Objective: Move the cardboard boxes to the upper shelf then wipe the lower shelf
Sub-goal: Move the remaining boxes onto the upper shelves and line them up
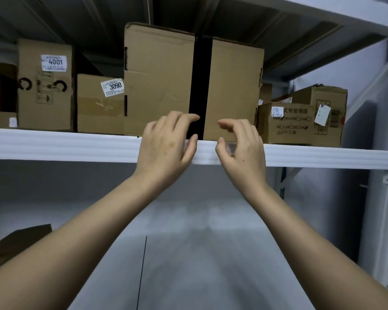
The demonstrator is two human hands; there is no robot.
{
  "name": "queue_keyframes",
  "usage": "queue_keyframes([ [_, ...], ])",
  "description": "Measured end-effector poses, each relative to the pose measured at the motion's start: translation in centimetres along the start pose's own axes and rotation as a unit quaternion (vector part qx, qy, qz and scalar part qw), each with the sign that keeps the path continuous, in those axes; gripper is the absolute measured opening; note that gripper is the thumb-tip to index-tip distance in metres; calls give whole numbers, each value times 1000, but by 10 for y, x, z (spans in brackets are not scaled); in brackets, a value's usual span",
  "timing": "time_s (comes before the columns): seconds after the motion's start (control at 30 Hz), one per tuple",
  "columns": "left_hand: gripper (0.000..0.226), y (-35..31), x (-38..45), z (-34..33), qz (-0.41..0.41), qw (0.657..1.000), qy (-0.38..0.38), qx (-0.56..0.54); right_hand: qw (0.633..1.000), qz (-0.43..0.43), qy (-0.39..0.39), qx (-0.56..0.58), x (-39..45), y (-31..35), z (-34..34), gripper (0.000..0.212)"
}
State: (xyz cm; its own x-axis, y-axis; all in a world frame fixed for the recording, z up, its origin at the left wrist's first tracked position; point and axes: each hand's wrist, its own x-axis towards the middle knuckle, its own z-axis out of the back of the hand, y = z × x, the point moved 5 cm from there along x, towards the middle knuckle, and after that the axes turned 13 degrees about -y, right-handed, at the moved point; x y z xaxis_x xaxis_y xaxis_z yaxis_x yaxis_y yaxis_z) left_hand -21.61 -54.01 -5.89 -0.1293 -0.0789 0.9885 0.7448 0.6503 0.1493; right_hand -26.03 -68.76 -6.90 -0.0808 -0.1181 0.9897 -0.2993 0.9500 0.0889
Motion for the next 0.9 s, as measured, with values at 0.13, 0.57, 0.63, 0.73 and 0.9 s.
queue_keyframes([
  [0.13, 39, -8, -32, 0, 1, 1000, -8, -8, 999, 29, -34, 10, -36, 2, 6, 30],
  [0.57, 15, -12, -185, -32, 28, 984, 174, -7, 990, -55, 128, 5, -189, -25, -19, 19],
  [0.63, 15, -9, -209, -38, 56, 973, 222, 1, 983, -74, 165, 7, -210, -30, -25, 17],
  [0.73, 19, -2, -243, -47, 103, 951, 290, 27, 972, -102, 210, 7, -236, -37, -35, 15],
  [0.9, 23, 11, -289, -50, 172, 921, 341, 80, 938, -149, 312, -3, -280, -47, -53, 14],
])
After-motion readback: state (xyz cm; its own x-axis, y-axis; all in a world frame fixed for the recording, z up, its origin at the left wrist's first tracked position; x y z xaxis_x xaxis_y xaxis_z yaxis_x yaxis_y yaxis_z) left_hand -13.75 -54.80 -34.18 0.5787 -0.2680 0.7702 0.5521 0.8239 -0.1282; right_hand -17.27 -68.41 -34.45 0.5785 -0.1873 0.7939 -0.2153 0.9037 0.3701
